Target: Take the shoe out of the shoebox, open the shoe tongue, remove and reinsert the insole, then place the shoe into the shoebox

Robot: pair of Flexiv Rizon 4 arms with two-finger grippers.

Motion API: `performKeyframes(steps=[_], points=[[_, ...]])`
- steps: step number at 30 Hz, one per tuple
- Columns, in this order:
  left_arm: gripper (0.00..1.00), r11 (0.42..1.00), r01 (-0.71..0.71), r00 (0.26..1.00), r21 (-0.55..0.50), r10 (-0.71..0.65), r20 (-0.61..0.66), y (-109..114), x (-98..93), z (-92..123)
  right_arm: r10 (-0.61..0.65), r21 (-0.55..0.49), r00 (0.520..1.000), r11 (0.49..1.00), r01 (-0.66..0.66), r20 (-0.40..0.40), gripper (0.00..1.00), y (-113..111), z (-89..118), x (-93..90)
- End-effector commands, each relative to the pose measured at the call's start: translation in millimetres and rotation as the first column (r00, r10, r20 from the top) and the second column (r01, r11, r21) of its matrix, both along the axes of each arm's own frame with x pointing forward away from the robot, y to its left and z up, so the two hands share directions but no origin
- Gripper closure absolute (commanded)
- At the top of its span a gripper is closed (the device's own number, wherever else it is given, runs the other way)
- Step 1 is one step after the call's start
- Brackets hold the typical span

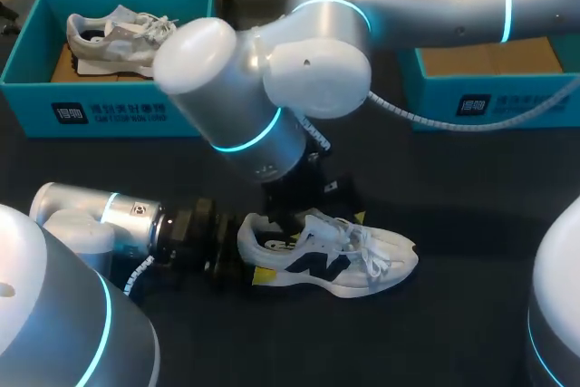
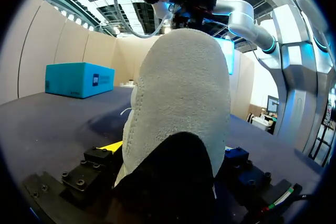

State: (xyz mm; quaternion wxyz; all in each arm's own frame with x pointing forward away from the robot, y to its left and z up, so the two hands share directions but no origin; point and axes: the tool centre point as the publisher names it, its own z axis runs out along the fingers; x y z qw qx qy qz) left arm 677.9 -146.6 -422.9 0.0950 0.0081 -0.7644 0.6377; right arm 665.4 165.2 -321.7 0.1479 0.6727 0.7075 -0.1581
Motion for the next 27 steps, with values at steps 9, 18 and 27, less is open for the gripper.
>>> performKeyframes(steps=[9,18,27], points=[[1.0,1.0,-0.004,1.0,0.003,0.004,0.001,2.3,-1.2,-1.8,-0.193,0.033,0.981,0.981,0.192,0.028,0.0,-15.2,9.1,-0.8],[1.0,1.0,-0.004,1.0,0.003,0.004,0.001,2.3,-1.2,-1.8,-0.163,0.022,0.987,0.986,0.163,0.0,0.0,-23.4,18.3,4.9],[1.0,1.0,-0.004,1.0,0.003,0.004,0.001,2.3,-1.2,-1.8,-0.141,0.022,0.99,0.99,0.142,-0.017,0.0,-14.2,19.6,3.8]])
